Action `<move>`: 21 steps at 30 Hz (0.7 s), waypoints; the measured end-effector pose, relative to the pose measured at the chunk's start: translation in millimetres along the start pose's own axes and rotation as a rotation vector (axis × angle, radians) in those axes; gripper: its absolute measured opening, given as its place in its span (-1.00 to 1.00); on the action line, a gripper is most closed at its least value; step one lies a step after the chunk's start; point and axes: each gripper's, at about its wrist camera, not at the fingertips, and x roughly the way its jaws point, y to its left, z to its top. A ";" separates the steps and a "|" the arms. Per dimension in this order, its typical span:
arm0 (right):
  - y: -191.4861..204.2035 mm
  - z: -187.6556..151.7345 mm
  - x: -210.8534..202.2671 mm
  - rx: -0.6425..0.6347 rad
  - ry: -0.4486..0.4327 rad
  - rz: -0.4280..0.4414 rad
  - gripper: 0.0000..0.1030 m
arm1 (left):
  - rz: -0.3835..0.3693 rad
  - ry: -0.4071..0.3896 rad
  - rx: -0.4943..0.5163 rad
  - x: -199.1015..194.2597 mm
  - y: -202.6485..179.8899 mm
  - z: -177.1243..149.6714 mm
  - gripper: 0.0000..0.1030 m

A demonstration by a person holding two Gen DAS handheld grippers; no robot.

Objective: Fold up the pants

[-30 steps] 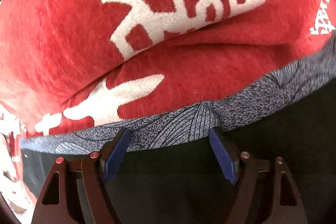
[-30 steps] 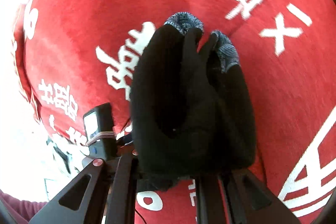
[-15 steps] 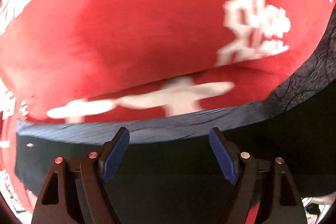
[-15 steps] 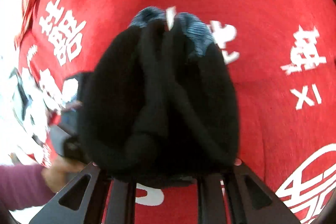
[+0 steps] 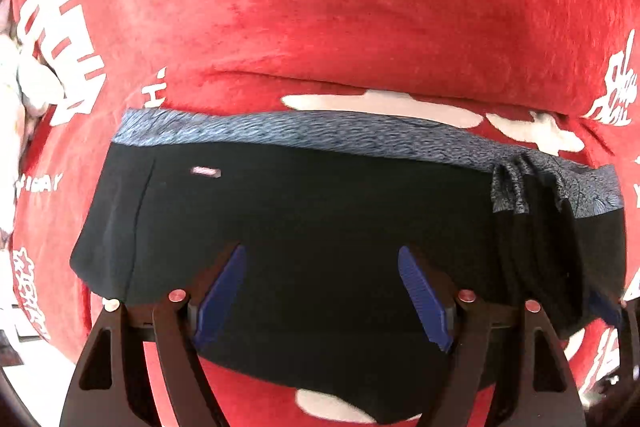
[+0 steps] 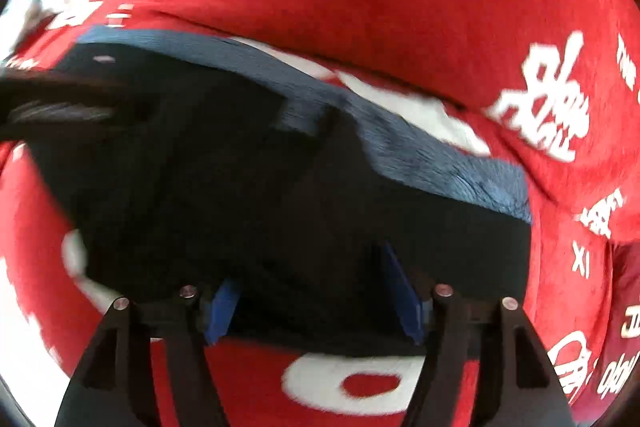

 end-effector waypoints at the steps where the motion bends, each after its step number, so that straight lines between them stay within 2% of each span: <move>1: 4.9 -4.2 -16.8 -0.018 -0.034 0.056 0.38 | -0.012 -0.001 0.001 -2.5 1.7 1.8 0.55; 3: -2.8 -11.3 -36.2 0.003 -0.059 0.144 0.39 | -0.043 -0.009 0.010 -4.2 6.2 1.7 0.55; 5: -37.8 -19.7 -48.0 0.167 -0.070 0.328 0.40 | -0.117 -0.013 0.030 -11.7 0.4 0.6 0.55; 6: -58.3 -25.4 -45.8 0.274 -0.062 0.414 0.40 | -0.147 -0.010 0.037 -17.1 -2.6 -1.1 0.55; 7: -89.4 -37.3 -37.3 0.448 -0.042 0.527 0.40 | -0.214 0.000 0.052 -19.4 -10.1 -3.1 0.55; 10: -149.2 -69.2 -6.1 0.815 0.010 0.690 0.40 | -0.376 0.027 0.091 -19.8 -32.0 -6.4 0.54; 11: -165.1 -82.0 4.2 0.920 0.016 0.723 0.40 | -0.423 0.038 0.115 -20.3 -43.8 -8.5 0.54; 12: -173.4 -89.6 10.4 0.972 0.016 0.750 0.40 | -0.453 0.045 0.140 -20.1 -54.7 -9.4 0.54; 13: -178.7 -95.9 15.8 1.007 0.015 0.775 0.40 | -0.474 0.050 0.162 -19.1 -63.4 -10.1 0.45; 14: -181.0 -99.9 19.4 1.028 0.018 0.783 0.39 | -0.490 0.058 0.185 -19.0 -74.3 -10.9 0.27; 16: -185.5 -108.5 31.9 1.092 0.030 0.802 0.36 | -0.515 0.091 0.228 -14.7 -96.3 -11.9 0.25; 18: -186.1 -116.7 35.2 1.144 0.017 0.832 0.34 | -0.525 0.119 0.249 -9.6 -112.4 -12.4 0.20; 19: -188.3 -117.9 37.9 1.171 0.002 0.848 0.34 | -0.521 0.137 0.256 -2.4 -118.3 -11.8 0.04; 21: -192.0 -115.7 46.6 1.215 -0.022 0.878 0.33 | -0.500 0.162 0.263 7.7 -124.8 -10.2 0.00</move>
